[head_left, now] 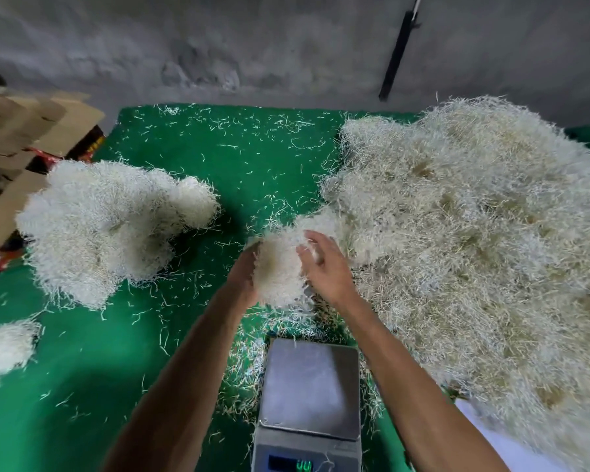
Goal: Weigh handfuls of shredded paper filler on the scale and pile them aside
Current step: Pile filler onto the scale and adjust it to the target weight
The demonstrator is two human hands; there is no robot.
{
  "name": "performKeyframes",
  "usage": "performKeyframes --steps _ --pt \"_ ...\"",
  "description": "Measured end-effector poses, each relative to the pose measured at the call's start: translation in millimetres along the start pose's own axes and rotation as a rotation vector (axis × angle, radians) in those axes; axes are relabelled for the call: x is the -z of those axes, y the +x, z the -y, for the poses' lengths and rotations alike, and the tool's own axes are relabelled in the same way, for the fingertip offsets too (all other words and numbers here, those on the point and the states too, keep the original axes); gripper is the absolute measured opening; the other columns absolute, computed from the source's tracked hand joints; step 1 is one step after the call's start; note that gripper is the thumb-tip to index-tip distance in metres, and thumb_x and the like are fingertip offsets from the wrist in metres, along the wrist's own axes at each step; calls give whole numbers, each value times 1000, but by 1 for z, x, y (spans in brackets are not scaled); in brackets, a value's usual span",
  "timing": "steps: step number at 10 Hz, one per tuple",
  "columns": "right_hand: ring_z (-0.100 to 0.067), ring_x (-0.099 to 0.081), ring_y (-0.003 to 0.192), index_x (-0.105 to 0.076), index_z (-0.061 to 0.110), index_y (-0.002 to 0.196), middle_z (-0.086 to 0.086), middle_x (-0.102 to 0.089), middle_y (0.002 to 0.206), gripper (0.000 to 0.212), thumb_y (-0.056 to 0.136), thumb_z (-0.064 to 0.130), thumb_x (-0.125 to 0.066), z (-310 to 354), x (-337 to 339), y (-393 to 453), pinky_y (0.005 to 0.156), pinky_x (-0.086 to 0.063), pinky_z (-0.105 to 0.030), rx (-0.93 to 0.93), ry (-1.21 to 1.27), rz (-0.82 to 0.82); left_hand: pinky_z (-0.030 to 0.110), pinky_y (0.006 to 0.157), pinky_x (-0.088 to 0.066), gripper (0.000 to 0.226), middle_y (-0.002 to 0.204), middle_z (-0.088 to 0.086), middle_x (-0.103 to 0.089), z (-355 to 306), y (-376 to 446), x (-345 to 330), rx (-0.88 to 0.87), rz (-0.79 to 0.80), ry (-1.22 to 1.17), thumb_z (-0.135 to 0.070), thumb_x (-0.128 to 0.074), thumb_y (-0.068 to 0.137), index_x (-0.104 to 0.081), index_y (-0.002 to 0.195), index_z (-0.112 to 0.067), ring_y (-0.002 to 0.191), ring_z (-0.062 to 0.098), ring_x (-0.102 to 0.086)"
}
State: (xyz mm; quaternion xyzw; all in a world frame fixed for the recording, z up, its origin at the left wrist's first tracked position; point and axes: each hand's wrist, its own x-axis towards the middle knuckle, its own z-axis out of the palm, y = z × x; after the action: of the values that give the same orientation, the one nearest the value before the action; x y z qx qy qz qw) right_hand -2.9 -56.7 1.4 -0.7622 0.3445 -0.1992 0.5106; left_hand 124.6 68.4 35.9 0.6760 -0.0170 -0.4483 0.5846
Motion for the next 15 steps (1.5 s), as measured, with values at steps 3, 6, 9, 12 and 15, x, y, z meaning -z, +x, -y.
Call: performKeyframes --steps 3,6,9,12,15 --pt "-2 -51 60 -53 10 133 6 -57 83 48 89 0 -68 -2 19 5 44 -41 -17 -51 -803 0 32 79 -58 26 92 15 -77 0 -19 53 -359 363 -157 -9 -55 92 -77 101 -3 82 16 -76" --pt "-13 -62 63 -59 -5 121 -13 -67 95 33 90 -10 -66 11 135 46 39 -45 -16 -492 206 -541 47 82 -61 28 114 14 -65 7 8 59 -24 -136 563 -19 -60 100 -57 122 -1 94 28 -67" --pt "-23 -61 115 -29 16 158 -8 -47 147 77 93 10 -70 34 104 -3 95 -55 -34 -18 -679 -186 28 60 -53 12 77 5 -54 2 -4 17 -58 -104 161 -15 -52 100 -56 89 -10 63 19 -59" --pt "-24 -71 92 -44 3 148 -19 -66 122 55 97 5 -63 29 24 -30 82 -61 -34 -139 -503 180 17 55 -46 32 58 -5 -53 -32 -32 29 -123 184 568 -20 -73 87 -60 58 -20 36 -1 -48" --pt "-16 -63 67 -63 4 122 -12 -69 115 27 96 0 -55 84 53 -7 65 -61 -37 -66 -404 1 32 60 -58 77 103 30 -68 -42 -29 -11 -278 -88 604 -35 -82 82 -49 133 13 72 25 -69"
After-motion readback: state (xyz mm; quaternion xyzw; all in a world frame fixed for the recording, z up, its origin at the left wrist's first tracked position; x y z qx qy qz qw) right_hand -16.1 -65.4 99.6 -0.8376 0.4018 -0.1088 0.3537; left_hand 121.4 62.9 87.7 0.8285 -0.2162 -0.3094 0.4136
